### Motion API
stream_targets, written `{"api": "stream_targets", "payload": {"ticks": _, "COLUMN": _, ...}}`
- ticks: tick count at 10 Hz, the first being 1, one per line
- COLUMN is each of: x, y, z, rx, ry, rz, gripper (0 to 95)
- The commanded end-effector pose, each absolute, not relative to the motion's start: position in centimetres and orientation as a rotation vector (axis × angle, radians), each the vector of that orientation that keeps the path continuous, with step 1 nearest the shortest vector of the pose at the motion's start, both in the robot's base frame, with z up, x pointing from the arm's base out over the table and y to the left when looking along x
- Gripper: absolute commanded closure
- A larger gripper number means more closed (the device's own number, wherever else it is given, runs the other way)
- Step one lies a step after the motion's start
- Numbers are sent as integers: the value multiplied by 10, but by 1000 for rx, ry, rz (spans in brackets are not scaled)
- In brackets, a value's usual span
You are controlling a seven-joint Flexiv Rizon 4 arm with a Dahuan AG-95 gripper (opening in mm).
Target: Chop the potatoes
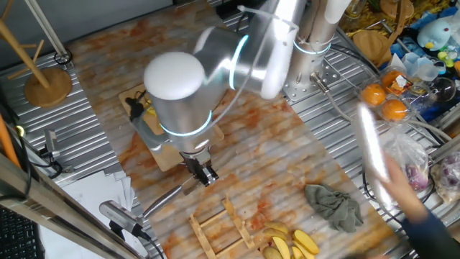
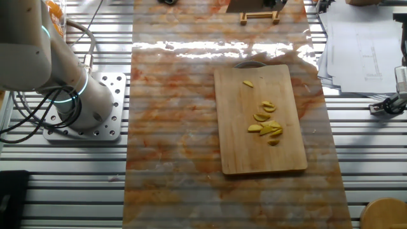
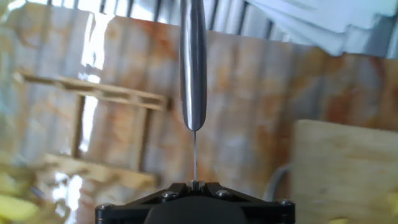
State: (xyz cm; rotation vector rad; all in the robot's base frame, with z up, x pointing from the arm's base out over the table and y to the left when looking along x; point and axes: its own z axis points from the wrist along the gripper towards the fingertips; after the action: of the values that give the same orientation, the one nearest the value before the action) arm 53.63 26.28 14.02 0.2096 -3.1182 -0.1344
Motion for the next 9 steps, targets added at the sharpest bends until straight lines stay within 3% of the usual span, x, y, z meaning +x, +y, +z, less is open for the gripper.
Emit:
{"api": "stream_targets", "payload": {"ticks": 1, "x": 534, "y": 267, "z": 140, "rx": 357, "ry": -3124, "rz": -163, "gripper": 950}}
{"api": "stream_targets", "payload": {"ticks": 6, "x": 534, "y": 267, "z": 140, "rx": 304, "ry": -3132, "rz": -215, "gripper": 950}}
{"api": "stream_targets", "payload": {"ticks": 9, "x": 546, "y": 294, "z": 155, "rx": 227, "ry": -3132, "rz": -214, "gripper": 950}}
